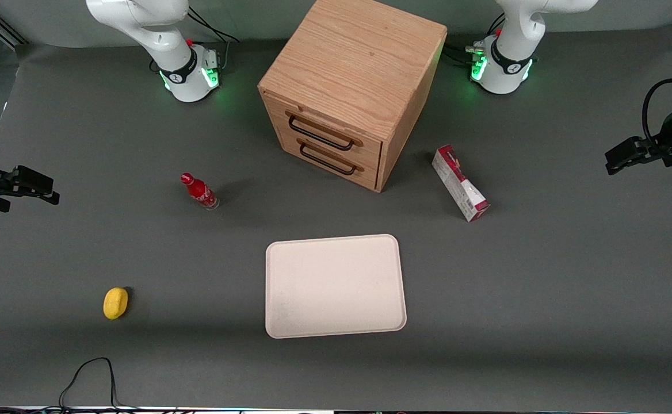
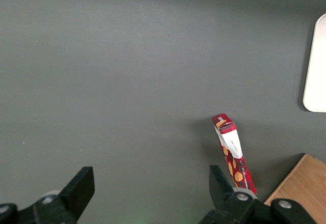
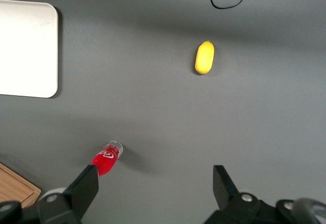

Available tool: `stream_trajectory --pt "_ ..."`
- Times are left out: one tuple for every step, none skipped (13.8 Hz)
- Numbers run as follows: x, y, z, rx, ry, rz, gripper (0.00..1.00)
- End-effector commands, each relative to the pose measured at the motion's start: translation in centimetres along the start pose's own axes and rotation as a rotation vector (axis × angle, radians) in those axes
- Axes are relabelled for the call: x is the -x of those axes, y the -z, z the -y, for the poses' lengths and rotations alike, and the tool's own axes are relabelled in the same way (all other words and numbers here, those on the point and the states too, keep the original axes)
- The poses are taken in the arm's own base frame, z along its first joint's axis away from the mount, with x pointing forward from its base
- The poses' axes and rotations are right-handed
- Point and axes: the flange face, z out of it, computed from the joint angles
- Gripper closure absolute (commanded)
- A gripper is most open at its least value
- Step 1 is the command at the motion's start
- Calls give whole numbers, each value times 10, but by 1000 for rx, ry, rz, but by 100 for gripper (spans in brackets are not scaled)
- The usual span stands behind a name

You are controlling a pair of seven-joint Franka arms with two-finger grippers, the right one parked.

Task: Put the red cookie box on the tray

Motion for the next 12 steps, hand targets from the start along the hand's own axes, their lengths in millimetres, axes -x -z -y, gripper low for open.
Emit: stream_trajectory --pt "5 3 4 -6 -14 5 0" --pt "5 3 5 -6 -14 5 0" --pt "5 3 4 -9 -14 4 0" --pt "5 3 2 -7 -16 4 0" --pt "5 3 3 -7 -16 6 0" --pt "5 2 1 -9 -20 7 0" --pt "6 3 0 -11 -22 8 0" --pt "6 3 0 -11 -22 8 0" --pt "6 2 0 -10 -20 10 0" --pt "6 2 -1 -8 -20 10 0" --pt "6 2 -2 -4 -22 12 0" --pt "7 2 -4 -3 -27 21 0"
